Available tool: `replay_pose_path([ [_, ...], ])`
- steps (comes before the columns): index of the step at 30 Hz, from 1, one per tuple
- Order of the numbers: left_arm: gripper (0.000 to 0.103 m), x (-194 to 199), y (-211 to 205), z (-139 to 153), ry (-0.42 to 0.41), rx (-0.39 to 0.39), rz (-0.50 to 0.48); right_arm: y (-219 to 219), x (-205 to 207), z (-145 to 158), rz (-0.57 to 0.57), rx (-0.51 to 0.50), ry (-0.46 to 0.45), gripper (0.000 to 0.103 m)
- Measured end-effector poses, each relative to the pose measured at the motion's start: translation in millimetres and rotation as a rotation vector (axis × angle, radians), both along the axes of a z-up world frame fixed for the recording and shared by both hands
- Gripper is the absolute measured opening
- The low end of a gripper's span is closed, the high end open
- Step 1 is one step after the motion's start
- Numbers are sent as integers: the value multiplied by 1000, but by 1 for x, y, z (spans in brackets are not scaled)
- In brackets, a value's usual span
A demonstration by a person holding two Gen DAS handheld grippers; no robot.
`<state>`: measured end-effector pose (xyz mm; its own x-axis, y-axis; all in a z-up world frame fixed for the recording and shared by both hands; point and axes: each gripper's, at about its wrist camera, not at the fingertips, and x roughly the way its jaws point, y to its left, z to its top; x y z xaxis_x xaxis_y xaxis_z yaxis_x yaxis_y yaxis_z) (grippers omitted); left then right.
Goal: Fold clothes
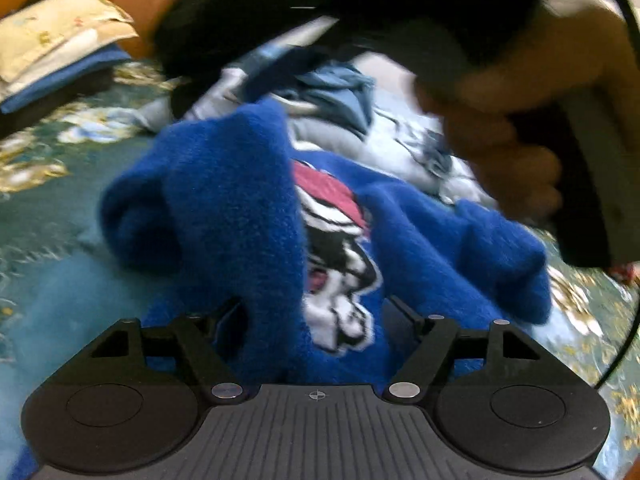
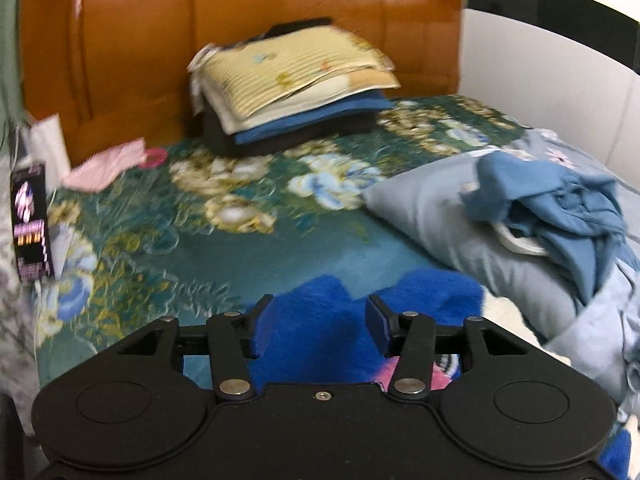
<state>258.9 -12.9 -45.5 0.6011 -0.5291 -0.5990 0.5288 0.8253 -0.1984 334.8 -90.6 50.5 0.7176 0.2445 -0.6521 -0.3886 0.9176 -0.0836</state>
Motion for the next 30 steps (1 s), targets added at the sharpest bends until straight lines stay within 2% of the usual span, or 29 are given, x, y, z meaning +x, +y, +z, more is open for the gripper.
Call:
replay_pose_path([
  [5, 74, -6, -3, -3, -23, 62, -15, 19, 8, -22, 50, -144, 22, 55],
  [7, 74, -7, 7, -2, -12, 60, -16, 23, 7, -31, 58, -199, 17, 55],
  [9, 80, -8, 21, 0, 2, 44, -10, 21, 7, -37, 60, -231, 15, 55],
  [11, 80, -11, 35, 3, 16, 26, 15, 18, 9, -42, 56, -250, 27, 50],
  [12, 80, -11, 42, 6, 14, 11, 30, 15, 10, -44, 49, -247, 41, 47],
  [14, 82, -10, 58, 12, 8, -18, 72, 8, 13, -47, 26, -215, 69, 33],
  [16, 82, -3, 74, 19, -13, -45, 149, 0, 12, -50, 7, -178, 80, 22],
  [21, 84, 34, 98, 24, -66, -43, 351, -16, 3, -53, -12, -103, 69, 19],
  [24, 82, 58, 95, 19, -101, 47, 421, -21, 0, -55, -8, -91, 65, 20],
  [27, 79, 76, 84, 8, -103, 110, 414, -25, -1, -55, -8, -72, 68, 19],
  [30, 75, 84, 75, -1, -99, 113, 363, -29, 0, -56, -10, -45, 71, 20],
])
